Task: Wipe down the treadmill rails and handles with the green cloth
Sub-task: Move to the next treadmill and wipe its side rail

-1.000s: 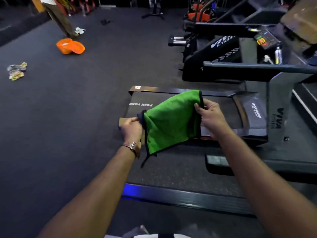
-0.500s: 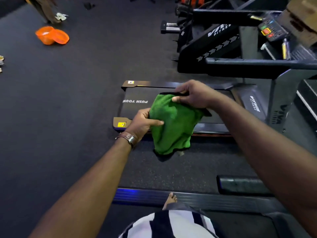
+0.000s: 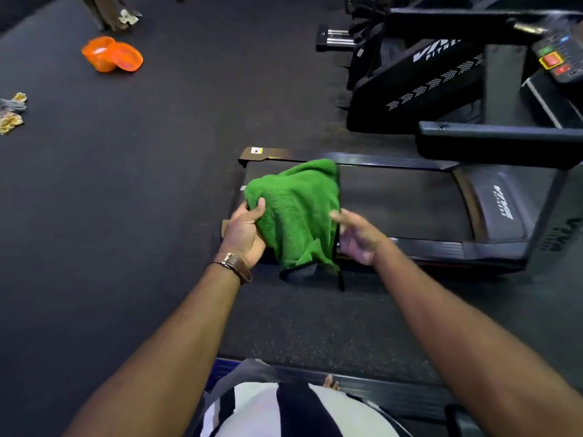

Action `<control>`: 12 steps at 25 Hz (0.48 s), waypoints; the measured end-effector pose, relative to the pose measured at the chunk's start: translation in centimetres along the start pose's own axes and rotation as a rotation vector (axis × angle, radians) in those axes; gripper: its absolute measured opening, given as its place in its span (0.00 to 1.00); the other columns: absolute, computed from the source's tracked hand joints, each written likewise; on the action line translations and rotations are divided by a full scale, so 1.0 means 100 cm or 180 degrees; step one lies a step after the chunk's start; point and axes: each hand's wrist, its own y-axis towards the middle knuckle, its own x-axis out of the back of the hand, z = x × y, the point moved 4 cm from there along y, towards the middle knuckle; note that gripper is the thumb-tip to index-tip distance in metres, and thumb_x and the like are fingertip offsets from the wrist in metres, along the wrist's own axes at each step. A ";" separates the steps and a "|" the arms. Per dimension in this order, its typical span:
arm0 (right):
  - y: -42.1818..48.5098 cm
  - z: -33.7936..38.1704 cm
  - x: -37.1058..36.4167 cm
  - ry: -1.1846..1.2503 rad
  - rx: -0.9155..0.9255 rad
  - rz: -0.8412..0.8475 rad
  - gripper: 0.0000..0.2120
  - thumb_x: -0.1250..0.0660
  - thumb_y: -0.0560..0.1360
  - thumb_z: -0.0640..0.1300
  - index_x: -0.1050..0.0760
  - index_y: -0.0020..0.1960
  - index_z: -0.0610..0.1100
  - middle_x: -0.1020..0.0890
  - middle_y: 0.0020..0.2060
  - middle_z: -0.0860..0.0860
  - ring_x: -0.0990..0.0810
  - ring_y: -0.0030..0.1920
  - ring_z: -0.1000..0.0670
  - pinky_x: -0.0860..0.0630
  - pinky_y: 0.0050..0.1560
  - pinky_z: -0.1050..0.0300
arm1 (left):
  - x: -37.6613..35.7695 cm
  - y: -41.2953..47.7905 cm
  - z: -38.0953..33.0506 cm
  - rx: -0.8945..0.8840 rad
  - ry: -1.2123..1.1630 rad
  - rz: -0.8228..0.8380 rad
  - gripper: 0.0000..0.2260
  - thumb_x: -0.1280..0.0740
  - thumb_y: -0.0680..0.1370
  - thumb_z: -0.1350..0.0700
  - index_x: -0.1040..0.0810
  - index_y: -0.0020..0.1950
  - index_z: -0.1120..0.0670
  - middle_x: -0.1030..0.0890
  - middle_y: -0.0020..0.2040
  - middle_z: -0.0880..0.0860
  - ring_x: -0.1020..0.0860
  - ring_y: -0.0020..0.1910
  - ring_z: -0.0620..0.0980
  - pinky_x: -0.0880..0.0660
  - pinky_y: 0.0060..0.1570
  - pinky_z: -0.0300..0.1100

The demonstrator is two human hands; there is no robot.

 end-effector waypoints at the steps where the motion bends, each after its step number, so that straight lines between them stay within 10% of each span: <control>1: 0.014 -0.002 -0.008 -0.0231 0.0080 -0.0126 0.27 0.29 0.70 0.33 0.27 0.67 0.45 0.16 0.53 0.45 0.16 0.49 0.46 0.20 0.52 0.45 | 0.011 0.011 -0.007 -0.0019 0.0247 -0.0023 0.23 0.34 0.76 0.66 0.34 0.70 0.61 0.24 0.64 0.61 0.23 0.61 0.58 0.24 0.58 0.56; 5: 0.062 0.035 -0.026 -0.0382 0.0766 -0.0639 0.41 0.29 0.59 0.19 0.27 0.66 0.50 0.19 0.52 0.38 0.18 0.47 0.44 0.19 0.45 0.49 | 0.045 0.055 -0.033 -0.0020 0.2468 0.0269 0.46 0.21 0.59 0.70 0.40 0.70 0.55 0.25 0.64 0.53 0.25 0.63 0.53 0.23 0.56 0.48; 9: 0.105 0.085 -0.036 -0.2934 0.1180 -0.1272 0.32 0.24 0.57 0.26 0.19 0.57 0.46 0.19 0.55 0.46 0.22 0.56 0.48 0.25 0.56 0.59 | 0.044 0.117 -0.065 -0.0613 0.3786 -0.0237 0.61 0.17 0.55 0.61 0.53 0.77 0.50 0.31 0.69 0.53 0.31 0.67 0.50 0.33 0.67 0.46; 12: 0.139 0.117 -0.028 -0.4170 0.1174 -0.1844 0.21 0.24 0.64 0.35 0.18 0.55 0.47 0.19 0.55 0.46 0.23 0.58 0.44 0.30 0.56 0.62 | 0.021 0.166 -0.079 -0.1162 0.4458 -0.0149 0.46 0.21 0.62 0.63 0.38 0.75 0.48 0.34 0.62 0.56 0.30 0.60 0.53 0.35 0.63 0.38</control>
